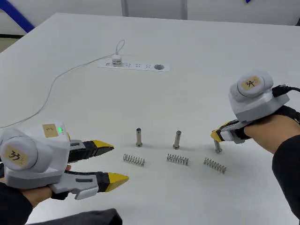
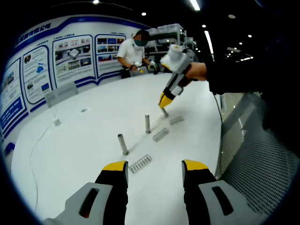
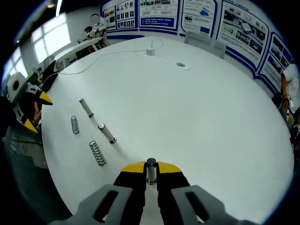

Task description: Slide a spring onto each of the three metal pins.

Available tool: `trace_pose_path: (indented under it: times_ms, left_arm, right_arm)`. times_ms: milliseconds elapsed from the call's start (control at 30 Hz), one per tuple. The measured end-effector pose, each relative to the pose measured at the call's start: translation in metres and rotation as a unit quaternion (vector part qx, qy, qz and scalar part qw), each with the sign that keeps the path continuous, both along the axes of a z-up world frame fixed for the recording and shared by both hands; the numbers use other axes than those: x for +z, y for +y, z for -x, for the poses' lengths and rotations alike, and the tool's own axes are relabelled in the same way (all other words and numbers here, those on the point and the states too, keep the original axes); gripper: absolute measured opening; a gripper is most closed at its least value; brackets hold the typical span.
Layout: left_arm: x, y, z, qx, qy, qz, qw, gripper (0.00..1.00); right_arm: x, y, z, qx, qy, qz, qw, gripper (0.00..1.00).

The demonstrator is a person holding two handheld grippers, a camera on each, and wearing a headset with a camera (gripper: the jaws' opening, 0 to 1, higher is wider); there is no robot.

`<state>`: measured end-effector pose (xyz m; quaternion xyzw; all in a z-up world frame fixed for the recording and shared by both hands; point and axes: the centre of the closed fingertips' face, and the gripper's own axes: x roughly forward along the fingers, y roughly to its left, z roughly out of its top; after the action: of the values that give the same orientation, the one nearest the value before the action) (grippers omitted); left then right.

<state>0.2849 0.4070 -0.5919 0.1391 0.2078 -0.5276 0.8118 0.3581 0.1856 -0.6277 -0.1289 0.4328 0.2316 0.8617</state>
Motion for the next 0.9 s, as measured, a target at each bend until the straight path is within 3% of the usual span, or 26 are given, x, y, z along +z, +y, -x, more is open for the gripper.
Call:
trace_pose_path:
  times_ms: [367,900]
  left_arm:
    - [-0.001,-0.001,0.001,-0.002,0.001,-0.003,1.0,0.48]
    - [0.003,0.0,0.0,0.001,-0.003,0.003,1.0,0.48]
  right_arm:
    - [0.002,-0.006,0.011,-0.012,-0.011,-0.016,0.9997,0.09]
    - [0.001,-0.006,0.019,0.002,-0.013,-0.006,0.9999,0.11]
